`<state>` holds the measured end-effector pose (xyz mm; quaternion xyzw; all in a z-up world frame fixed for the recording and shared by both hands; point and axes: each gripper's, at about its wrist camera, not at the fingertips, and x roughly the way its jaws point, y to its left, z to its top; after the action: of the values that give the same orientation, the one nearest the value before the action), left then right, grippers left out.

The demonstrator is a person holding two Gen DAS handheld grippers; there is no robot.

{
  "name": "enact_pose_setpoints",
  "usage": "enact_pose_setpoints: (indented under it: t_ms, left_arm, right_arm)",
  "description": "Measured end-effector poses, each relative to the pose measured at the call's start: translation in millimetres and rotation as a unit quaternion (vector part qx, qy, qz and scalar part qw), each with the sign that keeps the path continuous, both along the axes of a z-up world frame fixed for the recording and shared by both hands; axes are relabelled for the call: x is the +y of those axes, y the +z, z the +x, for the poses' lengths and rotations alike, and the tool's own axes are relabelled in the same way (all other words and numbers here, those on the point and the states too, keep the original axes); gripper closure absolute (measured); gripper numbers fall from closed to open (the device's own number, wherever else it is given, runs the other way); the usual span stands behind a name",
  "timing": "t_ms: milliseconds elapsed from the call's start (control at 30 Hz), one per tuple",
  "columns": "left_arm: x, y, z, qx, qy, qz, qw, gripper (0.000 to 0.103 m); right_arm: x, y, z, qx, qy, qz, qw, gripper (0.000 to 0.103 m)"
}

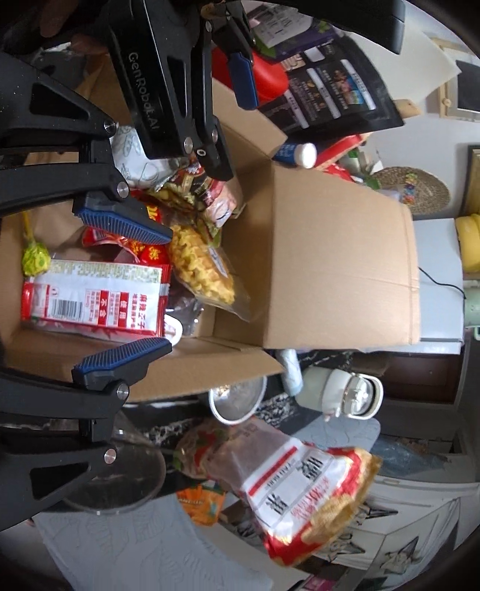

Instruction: Organize snacks

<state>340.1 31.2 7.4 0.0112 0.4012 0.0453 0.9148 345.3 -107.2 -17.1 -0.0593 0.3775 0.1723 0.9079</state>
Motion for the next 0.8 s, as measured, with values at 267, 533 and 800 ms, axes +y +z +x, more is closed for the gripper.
enact_pose_setpoints:
  t_ms: [267,533,800]
  left_arm:
    - [-3.2,46.3,-36.1,-0.046,0.000,0.007,0.9989,0.020]
    - [0.6,91.4,-90.5,-0.094,0.004,-0.008,0.9955,0.020]
    - [-6.5,121.0,-143.4,-0.128,-0.012,-0.006,0.9917,0.020]
  right_arm:
    - [-8.8,44.6,-28.2,-0.045,-0.008,0.021,0.999,0.048]
    - [-21.0,87.6,-73.3,-0.093,-0.011,0.046,0.995,0.038]
    - [-30.0,118.7,-129.5,-0.141,-0.011,0.041,0.989,0.029]
